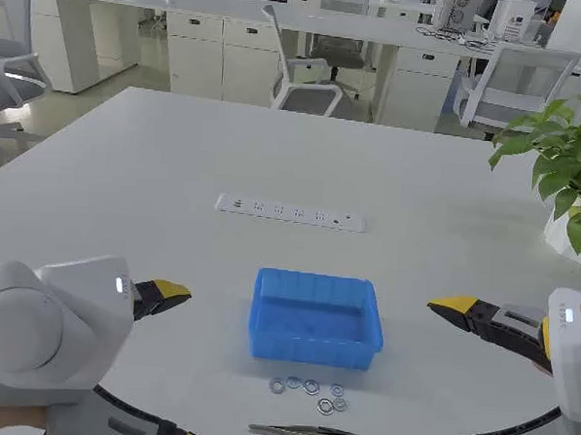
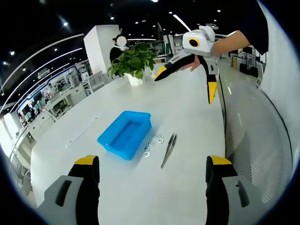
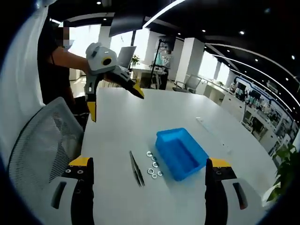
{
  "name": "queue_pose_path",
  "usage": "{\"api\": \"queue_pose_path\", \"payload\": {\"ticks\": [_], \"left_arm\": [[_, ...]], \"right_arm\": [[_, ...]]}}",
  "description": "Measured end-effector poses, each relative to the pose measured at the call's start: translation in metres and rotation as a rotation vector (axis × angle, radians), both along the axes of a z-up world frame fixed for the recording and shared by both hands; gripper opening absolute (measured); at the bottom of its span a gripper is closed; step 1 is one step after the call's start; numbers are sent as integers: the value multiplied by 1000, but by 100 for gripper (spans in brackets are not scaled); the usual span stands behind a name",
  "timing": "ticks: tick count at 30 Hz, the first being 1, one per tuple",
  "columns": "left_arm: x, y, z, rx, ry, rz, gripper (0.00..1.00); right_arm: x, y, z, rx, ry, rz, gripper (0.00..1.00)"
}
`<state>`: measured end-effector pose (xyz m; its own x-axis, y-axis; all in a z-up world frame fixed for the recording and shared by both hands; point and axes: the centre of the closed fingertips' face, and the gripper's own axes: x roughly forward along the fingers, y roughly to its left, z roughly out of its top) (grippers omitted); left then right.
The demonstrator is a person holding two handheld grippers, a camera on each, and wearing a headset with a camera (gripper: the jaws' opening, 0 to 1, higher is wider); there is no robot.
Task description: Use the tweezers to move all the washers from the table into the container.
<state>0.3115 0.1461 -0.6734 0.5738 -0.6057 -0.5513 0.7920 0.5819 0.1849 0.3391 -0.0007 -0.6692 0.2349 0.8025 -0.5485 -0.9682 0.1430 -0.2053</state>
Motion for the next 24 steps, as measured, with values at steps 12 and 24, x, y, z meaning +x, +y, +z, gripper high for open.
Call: {"api": "queue_pose_path", "payload": {"ticks": [12, 24], "left_arm": [[1, -3, -3, -2, 8, -2, 100], [-1, -6, -4, 16, 3, -19, 100]], "right_arm": [[-2, -2, -3, -8, 14, 3, 100], [-3, -3, -4, -8, 20, -2, 100]]}}
